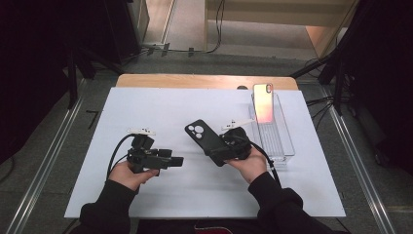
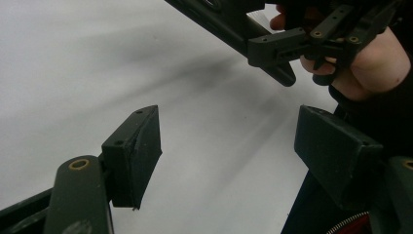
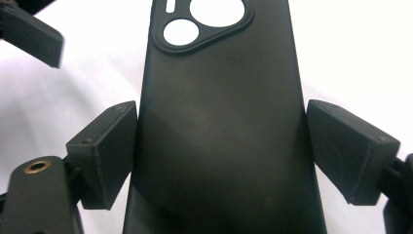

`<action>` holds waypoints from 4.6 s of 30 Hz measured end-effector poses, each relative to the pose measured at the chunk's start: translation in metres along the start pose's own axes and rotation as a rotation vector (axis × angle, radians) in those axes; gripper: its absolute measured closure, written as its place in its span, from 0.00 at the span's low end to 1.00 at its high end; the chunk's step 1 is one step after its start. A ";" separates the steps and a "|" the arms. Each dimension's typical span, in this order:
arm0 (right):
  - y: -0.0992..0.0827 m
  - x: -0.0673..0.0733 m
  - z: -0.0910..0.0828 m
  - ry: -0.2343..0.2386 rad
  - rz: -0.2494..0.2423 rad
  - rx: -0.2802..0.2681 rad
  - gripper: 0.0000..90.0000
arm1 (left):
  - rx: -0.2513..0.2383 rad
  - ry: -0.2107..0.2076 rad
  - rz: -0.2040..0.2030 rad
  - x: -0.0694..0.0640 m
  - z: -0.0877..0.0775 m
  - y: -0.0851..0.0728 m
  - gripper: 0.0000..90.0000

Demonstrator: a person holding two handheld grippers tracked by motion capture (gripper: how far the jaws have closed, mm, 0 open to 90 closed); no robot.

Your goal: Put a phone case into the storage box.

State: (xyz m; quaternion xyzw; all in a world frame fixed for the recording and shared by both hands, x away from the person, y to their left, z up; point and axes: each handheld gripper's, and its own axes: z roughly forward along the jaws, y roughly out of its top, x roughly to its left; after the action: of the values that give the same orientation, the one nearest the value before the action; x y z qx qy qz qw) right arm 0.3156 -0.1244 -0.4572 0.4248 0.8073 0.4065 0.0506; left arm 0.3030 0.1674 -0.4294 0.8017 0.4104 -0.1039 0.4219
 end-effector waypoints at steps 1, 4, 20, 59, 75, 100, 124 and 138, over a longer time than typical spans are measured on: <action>0.000 0.001 0.001 -0.001 0.004 -0.003 0.15 | 0.004 0.007 -0.005 0.000 0.001 0.002 0.28; 0.000 0.005 0.004 -0.021 -0.003 0.001 0.15 | 0.007 0.018 -0.018 0.000 0.002 0.008 0.28; -0.011 0.015 0.009 -0.104 0.100 -0.067 0.15 | -0.019 0.066 -0.072 0.011 0.015 0.036 0.28; -0.026 0.052 0.018 -0.005 0.263 -0.296 0.14 | -0.112 0.089 -0.187 0.002 0.048 0.064 0.75; -0.017 0.045 0.020 0.086 0.148 -0.240 0.00 | -0.146 0.014 -0.197 -0.007 0.041 0.067 0.93; -0.010 0.029 0.006 0.097 -0.013 -0.094 0.00 | -0.260 0.116 -0.002 -0.012 0.039 0.055 0.93; 0.001 0.023 -0.010 0.044 -0.036 -0.189 0.00 | -0.369 0.043 0.106 -0.026 0.047 0.046 0.93; 0.008 0.026 -0.004 0.010 0.005 -0.178 0.00 | -0.339 0.031 0.115 -0.039 0.055 0.043 0.93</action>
State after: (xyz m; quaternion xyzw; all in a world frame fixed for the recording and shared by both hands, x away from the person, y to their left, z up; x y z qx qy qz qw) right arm 0.3025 -0.1058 -0.4418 0.4186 0.7673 0.4787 0.0832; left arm 0.3201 0.0903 -0.4178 0.7429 0.3818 0.0032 0.5498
